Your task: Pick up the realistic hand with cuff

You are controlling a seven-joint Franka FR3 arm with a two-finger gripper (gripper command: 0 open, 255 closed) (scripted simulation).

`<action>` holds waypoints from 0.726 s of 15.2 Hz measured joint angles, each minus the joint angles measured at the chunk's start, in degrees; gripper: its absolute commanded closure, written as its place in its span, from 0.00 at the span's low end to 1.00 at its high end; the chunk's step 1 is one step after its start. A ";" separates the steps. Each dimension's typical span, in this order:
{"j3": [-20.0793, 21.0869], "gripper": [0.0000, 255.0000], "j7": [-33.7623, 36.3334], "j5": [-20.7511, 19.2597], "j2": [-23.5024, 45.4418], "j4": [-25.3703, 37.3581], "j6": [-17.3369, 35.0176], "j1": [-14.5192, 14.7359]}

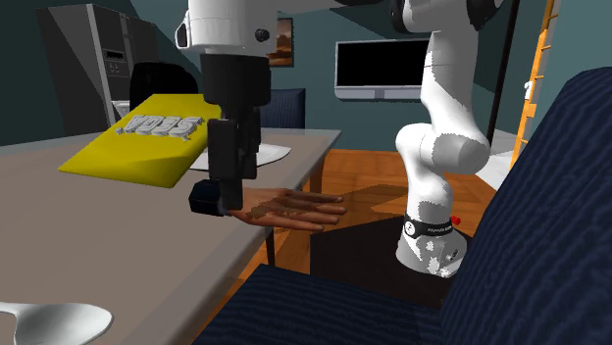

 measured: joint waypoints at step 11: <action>-0.02 1.00 0.18 -0.13 0.08 -1.70 1.97 -0.02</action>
